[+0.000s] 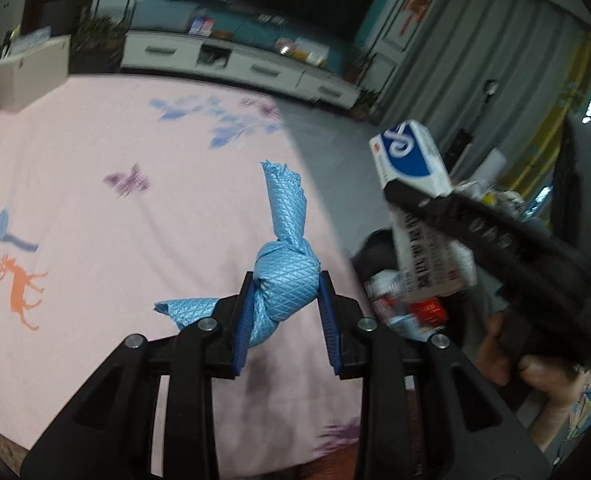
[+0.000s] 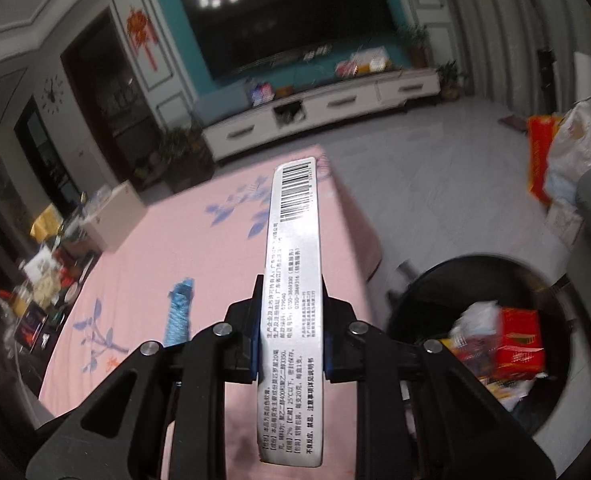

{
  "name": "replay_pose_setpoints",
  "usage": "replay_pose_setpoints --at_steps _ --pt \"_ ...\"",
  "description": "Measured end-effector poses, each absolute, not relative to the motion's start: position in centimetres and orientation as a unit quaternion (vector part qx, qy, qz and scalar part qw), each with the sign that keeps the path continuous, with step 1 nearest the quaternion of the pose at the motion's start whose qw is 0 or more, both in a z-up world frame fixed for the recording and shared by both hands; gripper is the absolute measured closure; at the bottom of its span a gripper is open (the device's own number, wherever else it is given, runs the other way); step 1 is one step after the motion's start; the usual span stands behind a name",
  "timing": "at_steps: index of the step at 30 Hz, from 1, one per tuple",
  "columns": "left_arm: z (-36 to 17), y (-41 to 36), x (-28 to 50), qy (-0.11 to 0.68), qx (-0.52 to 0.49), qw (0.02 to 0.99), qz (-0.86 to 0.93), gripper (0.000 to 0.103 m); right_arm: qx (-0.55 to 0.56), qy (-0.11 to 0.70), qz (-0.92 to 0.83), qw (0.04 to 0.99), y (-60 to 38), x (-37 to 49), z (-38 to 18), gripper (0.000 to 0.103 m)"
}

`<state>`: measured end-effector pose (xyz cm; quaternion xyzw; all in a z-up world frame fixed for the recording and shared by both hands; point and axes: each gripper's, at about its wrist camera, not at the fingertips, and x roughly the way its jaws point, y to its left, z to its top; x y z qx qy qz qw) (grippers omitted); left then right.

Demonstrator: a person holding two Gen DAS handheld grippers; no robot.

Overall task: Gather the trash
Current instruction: 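Carry the blue cloth and white medicine box in both tools over the black bin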

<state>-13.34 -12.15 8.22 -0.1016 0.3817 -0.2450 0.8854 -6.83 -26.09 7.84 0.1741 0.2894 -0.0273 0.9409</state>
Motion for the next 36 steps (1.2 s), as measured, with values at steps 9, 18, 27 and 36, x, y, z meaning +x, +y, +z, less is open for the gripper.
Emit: replay_pose_setpoints --at_steps 9,18,27,36 --pt "12.2 -18.0 -15.5 0.339 -0.102 0.875 -0.331 0.071 0.173 0.204 -0.135 0.954 -31.9 -12.8 10.9 0.080" --pt "10.1 -25.7 -13.7 0.373 -0.082 0.842 -0.381 0.071 0.213 0.212 -0.197 0.933 -37.4 -14.4 8.7 0.080" --pt "5.1 -30.2 -11.2 0.436 -0.049 0.813 -0.384 0.071 0.244 0.277 -0.216 0.904 -40.9 -12.7 4.0 0.080" --pt "0.7 -31.4 -8.8 0.493 -0.042 0.788 -0.366 0.071 0.244 0.346 -0.219 0.879 -41.5 -10.0 0.1 0.080"
